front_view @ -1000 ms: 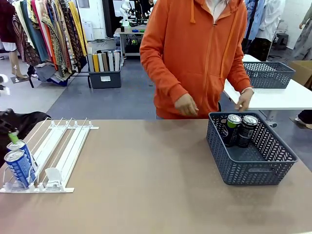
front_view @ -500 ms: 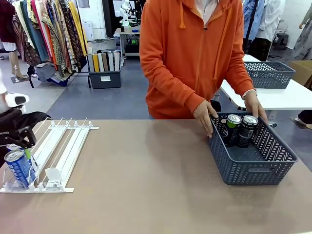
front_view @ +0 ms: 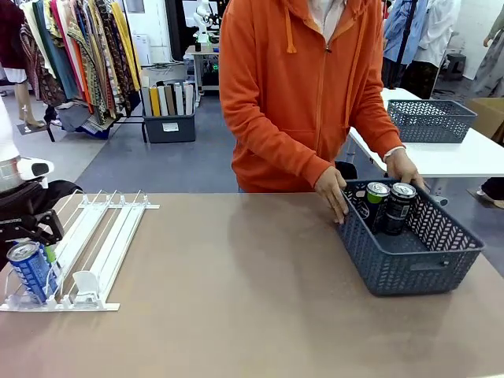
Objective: Retrieve and store the cans from the dispenser.
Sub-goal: Pick up one can from the Automatic Can Dispenser and place it in the middle of the table.
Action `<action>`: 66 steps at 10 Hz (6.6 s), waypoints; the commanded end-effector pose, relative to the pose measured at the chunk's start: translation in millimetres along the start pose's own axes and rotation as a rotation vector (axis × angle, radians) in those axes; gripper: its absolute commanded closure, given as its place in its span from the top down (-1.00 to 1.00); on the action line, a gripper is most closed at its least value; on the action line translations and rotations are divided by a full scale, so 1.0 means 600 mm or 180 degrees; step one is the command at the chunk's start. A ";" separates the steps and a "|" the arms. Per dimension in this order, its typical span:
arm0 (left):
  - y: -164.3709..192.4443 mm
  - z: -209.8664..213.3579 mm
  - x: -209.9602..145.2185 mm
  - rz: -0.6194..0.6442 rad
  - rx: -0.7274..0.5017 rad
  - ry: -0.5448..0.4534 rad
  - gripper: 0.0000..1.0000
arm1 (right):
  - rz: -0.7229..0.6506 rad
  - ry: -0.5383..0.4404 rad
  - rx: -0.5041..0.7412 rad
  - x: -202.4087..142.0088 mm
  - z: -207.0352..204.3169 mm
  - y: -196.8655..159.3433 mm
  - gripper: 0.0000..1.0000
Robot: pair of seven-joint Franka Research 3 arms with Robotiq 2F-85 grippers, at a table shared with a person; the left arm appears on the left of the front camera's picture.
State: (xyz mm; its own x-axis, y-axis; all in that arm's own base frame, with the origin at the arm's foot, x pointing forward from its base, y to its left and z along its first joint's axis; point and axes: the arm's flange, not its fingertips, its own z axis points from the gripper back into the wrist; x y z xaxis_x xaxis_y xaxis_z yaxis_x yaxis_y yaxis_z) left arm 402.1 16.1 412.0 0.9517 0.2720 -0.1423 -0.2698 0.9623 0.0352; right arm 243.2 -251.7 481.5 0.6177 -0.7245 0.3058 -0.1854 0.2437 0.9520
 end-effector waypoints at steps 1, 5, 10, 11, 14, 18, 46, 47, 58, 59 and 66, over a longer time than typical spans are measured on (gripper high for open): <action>0.001 -0.003 0.005 -0.0087 0.0015 -0.0055 1.00 | 0.0049 -0.0064 0.0080 0.005 -0.004 0.005 1.00; -0.001 -0.006 0.007 -0.0102 0.0046 -0.0130 -1.00 | 0.0049 -0.0064 0.0080 0.005 -0.004 0.005 1.00; 0.002 -0.004 0.009 -0.0048 0.0071 -0.0177 -1.00 | 0.0049 -0.0064 0.0080 0.005 -0.004 0.005 1.00; 0.003 0.010 0.007 -0.0016 0.0047 -0.0252 -1.00 | 0.0049 -0.0064 0.0080 0.005 -0.004 0.005 1.00; 0.019 0.129 -0.037 0.0060 -0.0140 -0.0371 -1.00 | 0.0049 -0.0064 0.0080 0.005 -0.004 0.005 1.00; 0.065 0.314 -0.129 -0.0170 -0.0545 -0.0659 -1.00 | 0.0049 -0.0064 0.0080 0.005 -0.004 0.005 1.00; -0.742 0.033 -0.069 -0.2643 0.0058 0.0121 -1.00 | 0.0049 -0.0064 0.0080 0.005 -0.004 0.005 1.00; -0.743 0.027 -0.070 -0.2660 0.0096 0.0104 -1.00 | 0.0049 -0.0064 0.0080 0.005 -0.004 0.005 1.00; -0.559 0.273 -0.087 -0.2359 -0.0768 -0.0262 1.00 | 0.0049 -0.0064 0.0080 0.005 -0.004 0.005 1.00; -0.454 0.320 -0.059 -0.2134 -0.1224 -0.0116 1.00 | 0.0049 -0.0064 0.0080 0.005 -0.004 0.005 1.00; 0.194 0.195 -0.051 0.0125 -0.3726 -0.0483 1.00 | 0.0049 -0.0064 0.0080 0.005 -0.004 0.005 1.00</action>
State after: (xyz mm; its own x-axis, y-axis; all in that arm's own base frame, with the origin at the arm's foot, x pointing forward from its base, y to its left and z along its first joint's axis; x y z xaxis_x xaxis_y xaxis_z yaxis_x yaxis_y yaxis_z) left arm 369.0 126.4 556.0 0.9349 0.3463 -0.0779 -0.2473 0.4780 -0.8428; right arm 243.6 -252.5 482.7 0.6174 -0.7240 0.3078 -0.1845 0.2471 0.9513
